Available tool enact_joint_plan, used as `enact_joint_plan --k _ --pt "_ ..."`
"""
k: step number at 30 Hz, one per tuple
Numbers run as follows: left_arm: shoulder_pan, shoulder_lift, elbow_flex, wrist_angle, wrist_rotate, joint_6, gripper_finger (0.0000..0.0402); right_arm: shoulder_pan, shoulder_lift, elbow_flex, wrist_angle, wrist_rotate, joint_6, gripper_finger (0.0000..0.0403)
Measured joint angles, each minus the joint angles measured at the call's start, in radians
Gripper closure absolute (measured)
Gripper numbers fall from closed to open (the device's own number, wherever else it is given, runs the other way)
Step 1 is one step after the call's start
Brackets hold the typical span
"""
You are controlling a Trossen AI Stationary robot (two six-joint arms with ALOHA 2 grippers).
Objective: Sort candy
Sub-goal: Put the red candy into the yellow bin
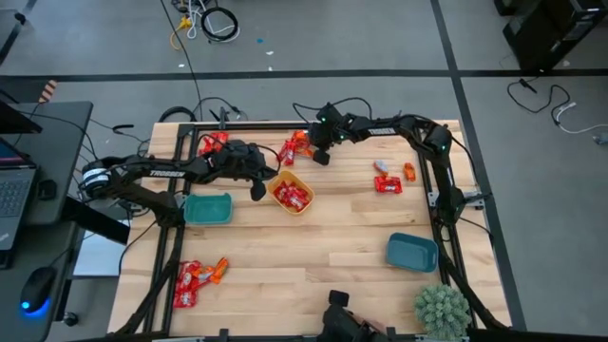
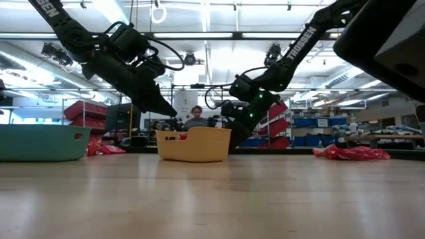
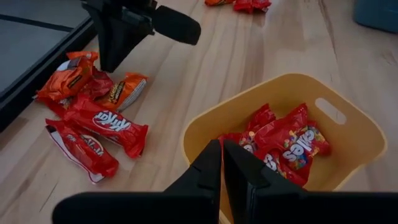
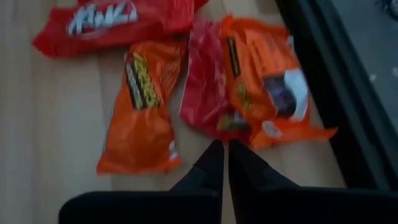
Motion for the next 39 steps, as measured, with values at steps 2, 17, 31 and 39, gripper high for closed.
enact_joint_plan --k 2,17,31,39 --pt "0.000 0.000 0.000 0.001 0.000 0.000 0.0383 -0.005 0.000 0.031 -0.036 0.000 0.010 0.0396" --pt "0.000 0.000 0.000 -0.002 0.000 -0.001 0.0383 -0.008 -0.001 0.149 -0.069 0.002 0.053 0.0337" --pt "0.000 0.000 0.000 -0.031 0.000 -0.001 0.0383 -0.009 -0.004 0.148 -0.158 0.005 0.073 0.0238" --pt "0.000 0.001 0.000 -0.029 0.000 0.000 0.0383 -0.010 -0.003 0.138 -0.131 -0.014 0.087 0.0255"
